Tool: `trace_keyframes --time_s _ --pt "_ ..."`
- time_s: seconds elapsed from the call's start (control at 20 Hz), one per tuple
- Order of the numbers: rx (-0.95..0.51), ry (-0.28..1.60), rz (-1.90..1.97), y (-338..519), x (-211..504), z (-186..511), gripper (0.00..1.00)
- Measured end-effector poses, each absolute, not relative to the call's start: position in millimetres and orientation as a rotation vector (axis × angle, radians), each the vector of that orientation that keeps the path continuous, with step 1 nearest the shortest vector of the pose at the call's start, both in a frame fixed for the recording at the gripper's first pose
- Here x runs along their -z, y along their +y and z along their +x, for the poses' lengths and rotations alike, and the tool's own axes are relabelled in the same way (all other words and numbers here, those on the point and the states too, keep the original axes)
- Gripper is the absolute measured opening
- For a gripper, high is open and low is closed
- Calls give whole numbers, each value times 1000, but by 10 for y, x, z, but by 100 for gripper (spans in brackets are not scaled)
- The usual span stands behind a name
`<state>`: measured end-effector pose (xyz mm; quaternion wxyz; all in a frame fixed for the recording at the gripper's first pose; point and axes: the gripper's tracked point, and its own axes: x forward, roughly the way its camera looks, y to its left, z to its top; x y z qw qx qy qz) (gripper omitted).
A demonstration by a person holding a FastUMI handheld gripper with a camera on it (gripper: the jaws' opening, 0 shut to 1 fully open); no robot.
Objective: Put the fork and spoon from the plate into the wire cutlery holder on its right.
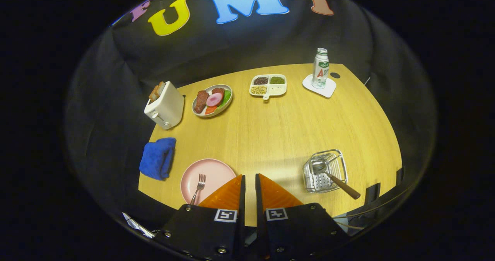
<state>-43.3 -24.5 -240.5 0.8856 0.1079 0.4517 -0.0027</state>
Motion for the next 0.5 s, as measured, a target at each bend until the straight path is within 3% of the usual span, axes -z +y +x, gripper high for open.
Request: trace_keyframes --time_s 0.5 --pt "-156 1059 258 827 2852 -485 13"
